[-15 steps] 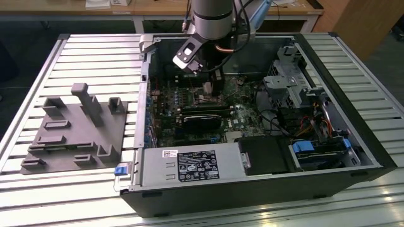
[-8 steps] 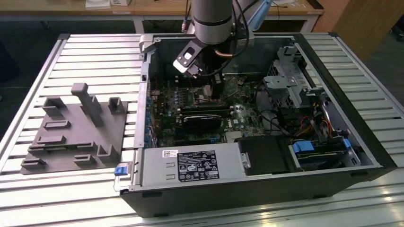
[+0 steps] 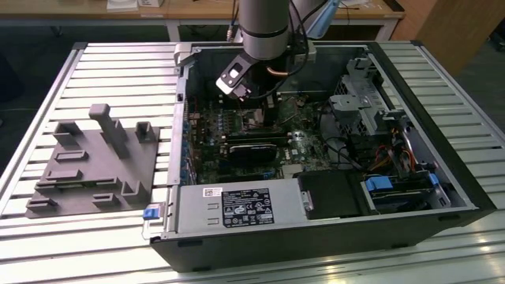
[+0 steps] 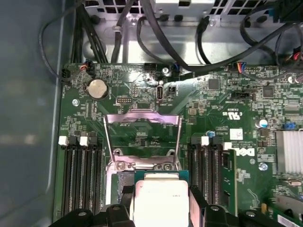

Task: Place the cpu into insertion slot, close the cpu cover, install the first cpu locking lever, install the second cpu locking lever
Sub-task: 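Place the cpu into insertion slot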

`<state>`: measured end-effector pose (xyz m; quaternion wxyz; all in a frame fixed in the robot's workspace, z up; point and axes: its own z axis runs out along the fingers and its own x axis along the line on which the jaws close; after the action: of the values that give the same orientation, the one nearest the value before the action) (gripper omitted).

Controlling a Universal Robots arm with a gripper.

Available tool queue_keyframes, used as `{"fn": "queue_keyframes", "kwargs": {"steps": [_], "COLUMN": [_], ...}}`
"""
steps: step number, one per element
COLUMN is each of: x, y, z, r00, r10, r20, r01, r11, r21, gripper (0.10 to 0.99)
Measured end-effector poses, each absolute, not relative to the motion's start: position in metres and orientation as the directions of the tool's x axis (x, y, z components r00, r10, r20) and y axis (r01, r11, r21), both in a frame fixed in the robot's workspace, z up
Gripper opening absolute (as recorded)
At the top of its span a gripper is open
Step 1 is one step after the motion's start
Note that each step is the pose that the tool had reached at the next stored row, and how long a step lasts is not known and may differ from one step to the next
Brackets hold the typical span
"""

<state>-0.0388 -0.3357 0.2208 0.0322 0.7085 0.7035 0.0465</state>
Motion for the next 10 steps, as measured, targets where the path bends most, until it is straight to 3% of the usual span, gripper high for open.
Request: {"fn": "queue_keyframes", "kwargs": {"steps": [10], "x": [-0.0435], "y": [-0.3257], "z": [0.2119], "r00": [0.007], "r10": [1.0], "r20": [0.02], "r01": [0.994], "r11": [-0.009], "r21": [0.111], "gripper": [0.541]}}
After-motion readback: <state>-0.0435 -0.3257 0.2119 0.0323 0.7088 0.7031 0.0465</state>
